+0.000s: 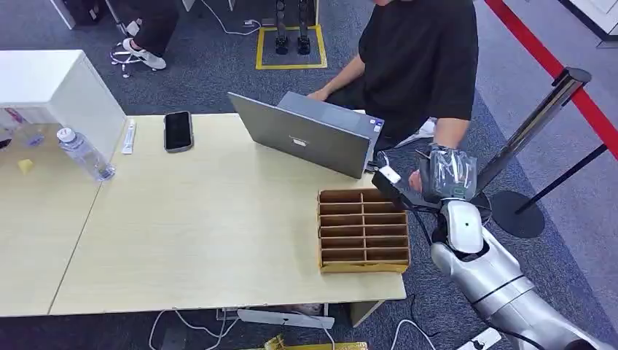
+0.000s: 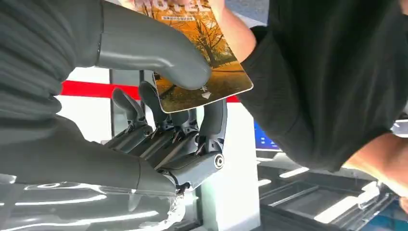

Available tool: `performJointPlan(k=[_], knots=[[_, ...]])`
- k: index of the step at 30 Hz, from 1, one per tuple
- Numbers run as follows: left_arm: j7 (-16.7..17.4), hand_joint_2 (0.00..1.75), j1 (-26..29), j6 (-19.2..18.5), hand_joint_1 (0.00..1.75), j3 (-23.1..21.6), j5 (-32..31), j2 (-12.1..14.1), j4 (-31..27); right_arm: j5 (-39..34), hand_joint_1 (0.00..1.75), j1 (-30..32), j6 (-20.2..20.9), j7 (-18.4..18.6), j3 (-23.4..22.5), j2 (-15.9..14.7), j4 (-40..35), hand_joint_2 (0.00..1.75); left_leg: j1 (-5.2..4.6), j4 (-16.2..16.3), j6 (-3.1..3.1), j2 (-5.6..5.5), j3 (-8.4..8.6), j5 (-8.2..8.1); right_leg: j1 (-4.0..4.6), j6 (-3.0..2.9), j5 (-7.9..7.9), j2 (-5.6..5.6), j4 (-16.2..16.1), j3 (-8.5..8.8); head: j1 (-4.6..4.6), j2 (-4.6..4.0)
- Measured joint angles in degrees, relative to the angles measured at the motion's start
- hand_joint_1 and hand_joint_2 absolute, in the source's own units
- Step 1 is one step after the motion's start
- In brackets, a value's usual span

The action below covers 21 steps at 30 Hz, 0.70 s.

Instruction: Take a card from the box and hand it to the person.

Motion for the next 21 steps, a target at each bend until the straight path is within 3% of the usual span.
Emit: performJointPlan(k=[5,7,8,9,21], knots=[[0.00,1.75,-0.01,0.00,0.00,-0.02,-0.02,0.00,0.00,0.00,1.34,0.06,0.04,0.02,-0.02,-0.17,0.02,1.75,0.00,0.01,0.00,0.00,0.00,0.00,0.00,0.00,0.00,0.00,0.00,0.00,0.02,0.00],[0.02,1.75,-0.03,-0.02,0.00,-0.02,-0.02,0.00,0.02,0.00,0.10,0.17,0.04,0.02,0.00,-0.17,0.00,1.75,0.00,0.01,0.00,0.00,0.00,0.00,0.00,0.00,0.00,0.00,0.00,0.00,0.02,0.00],[0.02,1.75,-0.03,-0.07,0.00,-0.02,-0.02,0.00,0.00,0.00,0.10,0.25,0.07,0.02,0.00,-0.17,0.02,1.75,0.00,0.01,0.00,0.00,0.00,0.00,0.00,0.00,0.00,0.00,0.00,0.00,0.02,0.00],[0.02,1.75,-0.03,-0.07,0.00,-0.02,-0.02,0.00,0.02,0.02,0.00,0.32,0.18,0.04,0.00,-0.17,0.02,1.75,0.00,0.01,0.00,0.00,0.00,0.00,0.00,0.00,0.00,0.00,0.00,0.00,0.02,0.00],[0.09,1.75,-0.04,-0.07,0.00,-0.02,-0.11,0.00,0.00,-0.39,0.00,0.66,4.02,1.27,0.00,-0.63,0.15,1.75,0.00,0.02,0.00,0.00,-0.01,0.00,0.00,0.02,0.01,0.00,0.00,0.01,0.02,0.00]])
